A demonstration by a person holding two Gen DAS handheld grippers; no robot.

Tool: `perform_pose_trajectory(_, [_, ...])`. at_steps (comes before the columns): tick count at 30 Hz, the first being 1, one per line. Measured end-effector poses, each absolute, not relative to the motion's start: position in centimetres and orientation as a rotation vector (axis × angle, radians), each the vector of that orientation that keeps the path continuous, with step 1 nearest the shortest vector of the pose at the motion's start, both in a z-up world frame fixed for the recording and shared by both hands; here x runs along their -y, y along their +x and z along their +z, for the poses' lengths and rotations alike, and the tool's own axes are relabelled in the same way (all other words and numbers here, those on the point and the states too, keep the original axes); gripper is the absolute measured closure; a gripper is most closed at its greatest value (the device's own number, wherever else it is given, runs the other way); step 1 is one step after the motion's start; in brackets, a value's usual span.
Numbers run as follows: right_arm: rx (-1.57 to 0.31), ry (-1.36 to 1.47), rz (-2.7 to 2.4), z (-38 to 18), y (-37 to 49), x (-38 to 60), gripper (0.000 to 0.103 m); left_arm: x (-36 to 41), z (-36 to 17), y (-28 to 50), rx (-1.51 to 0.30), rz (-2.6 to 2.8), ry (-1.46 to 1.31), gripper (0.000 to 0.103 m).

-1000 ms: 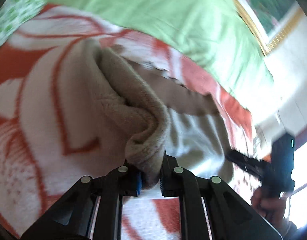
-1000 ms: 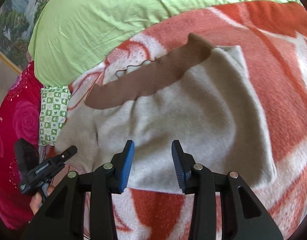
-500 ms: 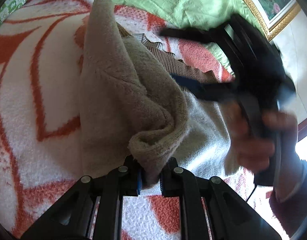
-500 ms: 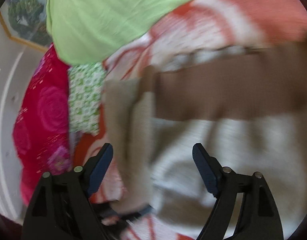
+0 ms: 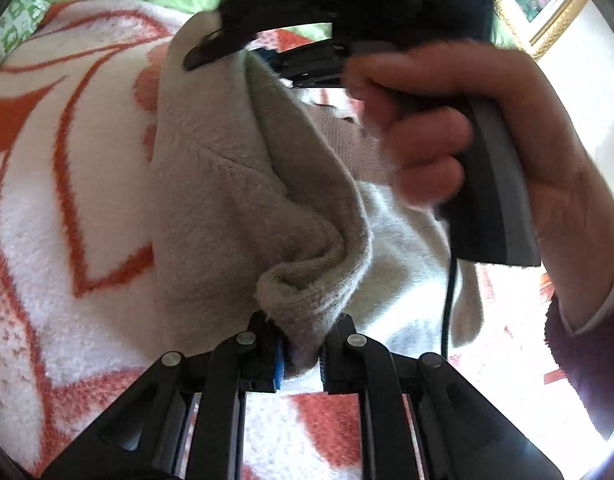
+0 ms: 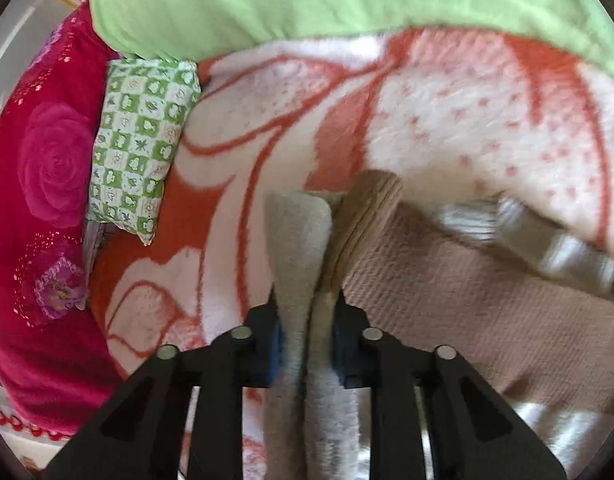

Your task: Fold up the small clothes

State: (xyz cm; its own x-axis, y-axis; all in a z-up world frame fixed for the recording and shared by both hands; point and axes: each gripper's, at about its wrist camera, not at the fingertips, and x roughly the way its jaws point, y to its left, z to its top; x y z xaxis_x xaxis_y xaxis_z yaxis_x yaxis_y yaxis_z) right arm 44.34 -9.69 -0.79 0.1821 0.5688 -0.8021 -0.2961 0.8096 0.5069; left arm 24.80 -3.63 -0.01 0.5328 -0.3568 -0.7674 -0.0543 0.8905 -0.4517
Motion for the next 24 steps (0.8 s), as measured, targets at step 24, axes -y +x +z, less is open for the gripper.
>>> perform_pose_trajectory(24, [-1.014,0.520,0.218,0.4,35.1,37.4,0.085,22.7,0.5,29.1,-1.085,-0.655,-0.288,0.092])
